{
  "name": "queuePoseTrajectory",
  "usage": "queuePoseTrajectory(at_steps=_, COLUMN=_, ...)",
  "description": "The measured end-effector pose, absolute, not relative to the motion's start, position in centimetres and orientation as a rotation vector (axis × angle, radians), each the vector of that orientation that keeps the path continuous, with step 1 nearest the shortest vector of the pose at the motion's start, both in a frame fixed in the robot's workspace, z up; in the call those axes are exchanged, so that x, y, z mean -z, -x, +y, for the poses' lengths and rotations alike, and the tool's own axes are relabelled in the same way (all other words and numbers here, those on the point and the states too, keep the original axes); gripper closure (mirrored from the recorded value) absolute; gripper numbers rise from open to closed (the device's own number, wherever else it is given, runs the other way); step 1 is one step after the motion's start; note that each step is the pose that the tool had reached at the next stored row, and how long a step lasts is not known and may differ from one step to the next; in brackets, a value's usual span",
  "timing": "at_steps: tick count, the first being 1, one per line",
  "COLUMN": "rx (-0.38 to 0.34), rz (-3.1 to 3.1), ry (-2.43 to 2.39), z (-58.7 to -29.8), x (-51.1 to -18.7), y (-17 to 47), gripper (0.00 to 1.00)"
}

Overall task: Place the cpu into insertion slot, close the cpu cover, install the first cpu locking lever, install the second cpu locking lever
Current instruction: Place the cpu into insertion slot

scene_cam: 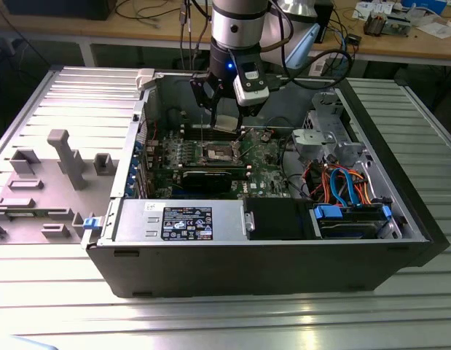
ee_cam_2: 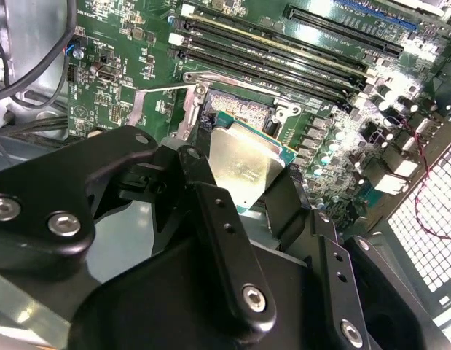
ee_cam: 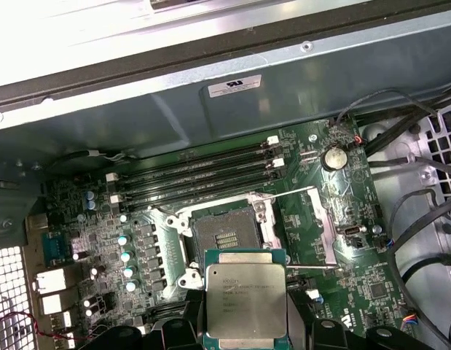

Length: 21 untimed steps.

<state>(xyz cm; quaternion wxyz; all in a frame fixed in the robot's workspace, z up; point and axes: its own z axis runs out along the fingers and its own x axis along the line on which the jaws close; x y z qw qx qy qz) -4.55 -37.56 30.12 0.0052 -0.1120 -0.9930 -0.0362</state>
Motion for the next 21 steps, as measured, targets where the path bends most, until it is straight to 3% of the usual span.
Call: queuePoseTrajectory(at_steps=21, rx=0.113, rz=-3.1, ry=0.443, z=-37.56, x=-30.09, y=4.56, gripper=0.46)
